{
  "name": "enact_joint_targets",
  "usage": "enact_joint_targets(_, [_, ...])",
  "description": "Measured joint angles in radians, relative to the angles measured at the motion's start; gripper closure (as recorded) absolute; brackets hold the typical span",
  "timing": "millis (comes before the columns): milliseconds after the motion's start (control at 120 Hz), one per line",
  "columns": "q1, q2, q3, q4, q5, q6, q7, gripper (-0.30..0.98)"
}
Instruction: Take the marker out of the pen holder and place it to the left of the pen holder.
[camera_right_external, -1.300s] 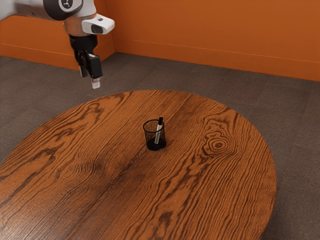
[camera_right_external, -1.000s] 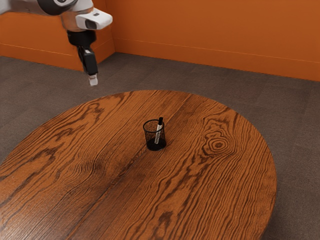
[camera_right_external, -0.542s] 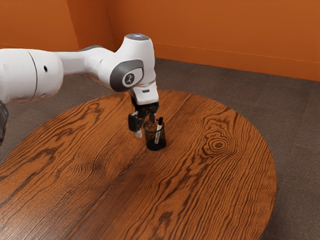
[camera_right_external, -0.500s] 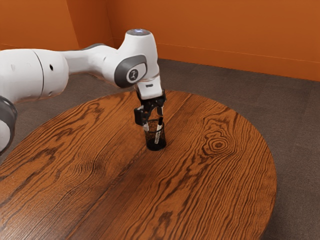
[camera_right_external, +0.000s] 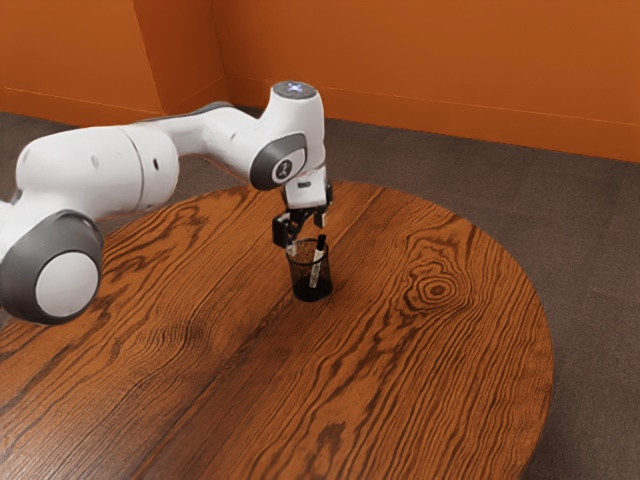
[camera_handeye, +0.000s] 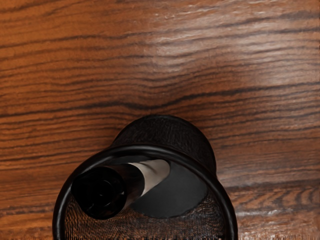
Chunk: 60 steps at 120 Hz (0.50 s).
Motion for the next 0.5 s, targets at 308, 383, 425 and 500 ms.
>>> enact_joint_targets(308, [-0.02,0.022,-0.002,0.018,0.027,-0.023,-0.016,0.0])
enact_joint_targets(383, [-0.023,0.033,-0.004,0.035,0.029,-0.032,-0.024,0.0])
enact_joint_targets(425, [-0.024,0.04,-0.005,0.049,0.029,-0.039,-0.03,0.0])
enact_joint_targets(500, [-0.024,0.05,-0.007,0.065,0.029,-0.05,-0.044,0.0])
